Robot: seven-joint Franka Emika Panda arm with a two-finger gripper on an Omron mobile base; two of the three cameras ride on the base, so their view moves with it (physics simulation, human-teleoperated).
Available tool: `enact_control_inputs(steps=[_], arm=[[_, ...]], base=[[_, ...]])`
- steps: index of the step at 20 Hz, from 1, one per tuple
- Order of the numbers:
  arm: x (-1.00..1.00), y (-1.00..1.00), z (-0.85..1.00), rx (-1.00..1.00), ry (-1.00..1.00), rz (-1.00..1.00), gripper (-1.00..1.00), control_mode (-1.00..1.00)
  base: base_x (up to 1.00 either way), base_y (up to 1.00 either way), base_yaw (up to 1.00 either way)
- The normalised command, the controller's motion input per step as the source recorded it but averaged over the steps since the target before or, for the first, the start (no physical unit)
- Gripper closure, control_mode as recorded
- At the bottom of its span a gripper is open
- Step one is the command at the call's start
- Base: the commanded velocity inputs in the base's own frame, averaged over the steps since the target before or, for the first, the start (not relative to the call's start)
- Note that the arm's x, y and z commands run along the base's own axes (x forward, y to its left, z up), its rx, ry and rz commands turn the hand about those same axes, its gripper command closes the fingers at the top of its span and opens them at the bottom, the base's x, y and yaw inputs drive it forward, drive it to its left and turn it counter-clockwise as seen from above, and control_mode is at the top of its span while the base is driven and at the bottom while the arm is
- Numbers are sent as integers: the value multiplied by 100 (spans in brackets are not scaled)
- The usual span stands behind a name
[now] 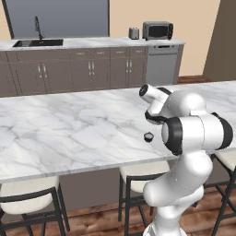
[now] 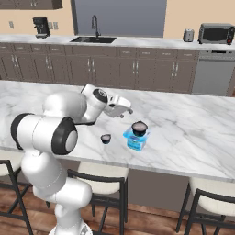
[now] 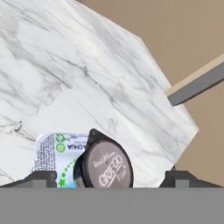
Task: Stack the yogurt containers by placing the smaller containers on top of the larger containers.
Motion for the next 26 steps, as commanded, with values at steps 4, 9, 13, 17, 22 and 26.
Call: enact_control_inputs(steps=[4, 9, 13, 17, 22, 26], arm=[[-18, 43, 24, 7, 10, 1, -100, -100], [-15, 28, 12, 10, 9, 3, -100, -100], [-11, 13, 1, 11, 7, 2, -100, -100], [-11, 10, 0, 13, 6, 2, -100, -100], [-8, 12, 0, 12, 3, 2, -100, -100], [-5, 8, -7, 14, 3, 1, -100, -100]], base=[[0, 0, 0], [0, 0, 0], [0, 0, 0], [0, 0, 0], [0, 0, 0], [0, 0, 0]])
